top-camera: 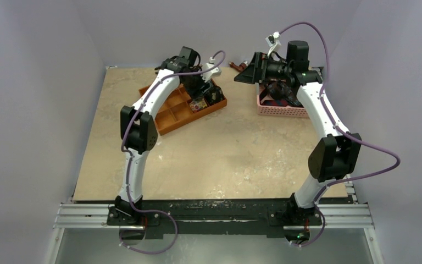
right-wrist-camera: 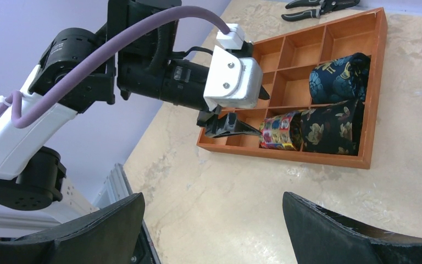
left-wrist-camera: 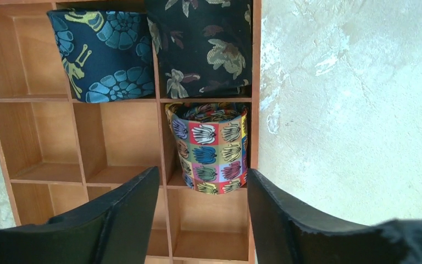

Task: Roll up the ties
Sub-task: Place the tie in the storage box.

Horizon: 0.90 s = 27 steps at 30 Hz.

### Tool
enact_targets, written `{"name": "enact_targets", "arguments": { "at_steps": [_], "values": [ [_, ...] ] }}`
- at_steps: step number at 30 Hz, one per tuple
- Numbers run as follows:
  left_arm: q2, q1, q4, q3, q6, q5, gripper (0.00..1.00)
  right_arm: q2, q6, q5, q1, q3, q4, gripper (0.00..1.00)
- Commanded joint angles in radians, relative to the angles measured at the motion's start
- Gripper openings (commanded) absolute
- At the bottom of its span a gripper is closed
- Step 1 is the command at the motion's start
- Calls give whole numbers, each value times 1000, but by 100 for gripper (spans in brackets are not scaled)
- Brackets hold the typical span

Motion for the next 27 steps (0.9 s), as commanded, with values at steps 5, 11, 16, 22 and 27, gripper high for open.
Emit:
{"name": "enact_targets", "arguments": {
  "at_steps": [5,11,16,22,27],
  "values": [
    [-55,15,13,-82,-48,66,49,-7,-1,-16,-5,42,30,98],
    [-3,15,51,-79,-40,1,45,-2,4,-16,-5,42,33,98],
    [38,11,85,-49,-41,1,42,-2,4,-16,-5,39,31,98],
    [110,3,75,38,-37,-29,39,1,2,-12,-5,44,33,98],
    [133,-4,59,72,-13,-44,38,9,5,-12,-5,46,35,98]
  ]
}}
